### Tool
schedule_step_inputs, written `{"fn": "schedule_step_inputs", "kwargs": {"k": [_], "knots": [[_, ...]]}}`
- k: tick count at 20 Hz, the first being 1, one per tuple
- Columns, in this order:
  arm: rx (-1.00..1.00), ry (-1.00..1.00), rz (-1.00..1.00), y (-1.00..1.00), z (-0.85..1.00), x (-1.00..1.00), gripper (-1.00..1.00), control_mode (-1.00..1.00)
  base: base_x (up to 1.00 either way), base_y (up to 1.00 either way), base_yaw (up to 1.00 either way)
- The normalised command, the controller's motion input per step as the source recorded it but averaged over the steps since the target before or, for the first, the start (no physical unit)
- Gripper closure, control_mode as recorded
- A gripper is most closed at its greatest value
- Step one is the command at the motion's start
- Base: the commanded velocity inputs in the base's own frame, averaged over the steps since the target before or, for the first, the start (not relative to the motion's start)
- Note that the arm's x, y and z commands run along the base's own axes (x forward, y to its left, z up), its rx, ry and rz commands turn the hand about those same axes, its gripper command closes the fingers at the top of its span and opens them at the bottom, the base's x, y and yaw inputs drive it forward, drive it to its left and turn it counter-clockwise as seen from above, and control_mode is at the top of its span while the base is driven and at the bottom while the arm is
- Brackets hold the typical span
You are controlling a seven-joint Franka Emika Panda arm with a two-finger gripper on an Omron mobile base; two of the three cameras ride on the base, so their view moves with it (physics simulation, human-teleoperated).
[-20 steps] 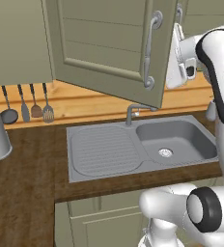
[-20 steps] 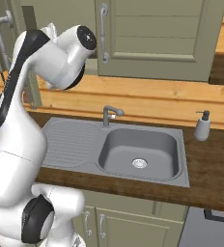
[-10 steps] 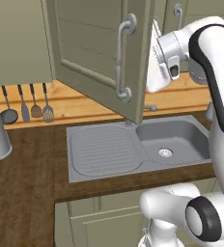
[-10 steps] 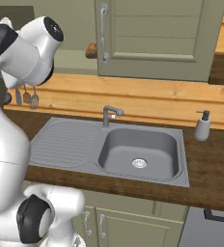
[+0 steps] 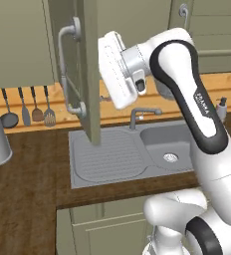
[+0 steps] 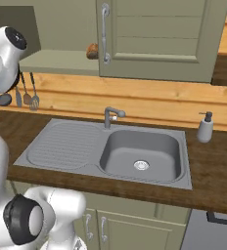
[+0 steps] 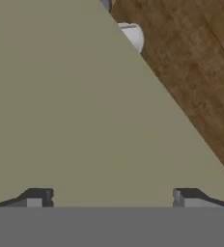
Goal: Open the cabinet, pick up the bread from the cabinet and place it in the basket. Then move the basket to the dining counter.
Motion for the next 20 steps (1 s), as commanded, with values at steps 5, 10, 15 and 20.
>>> {"fn": "schedule_step_inputs", "kwargs": {"k": [5,10,15,20], "knots": [[-0.03,0.01,0.0,0.98,-0.21,0.22,-1.0,-1.0,0.0,0.0,0.0],[-0.05,-0.02,0.06,-0.49,-0.28,0.09,-1.0,-1.0,0.0,0.0,0.0],[-0.09,-0.4,0.06,-1.0,-0.16,0.04,-1.0,-1.0,0.0,0.0,0.0],[-0.03,-0.54,0.12,-1.0,-0.24,0.33,-1.0,-1.0,0.0,0.0,0.0]]}}
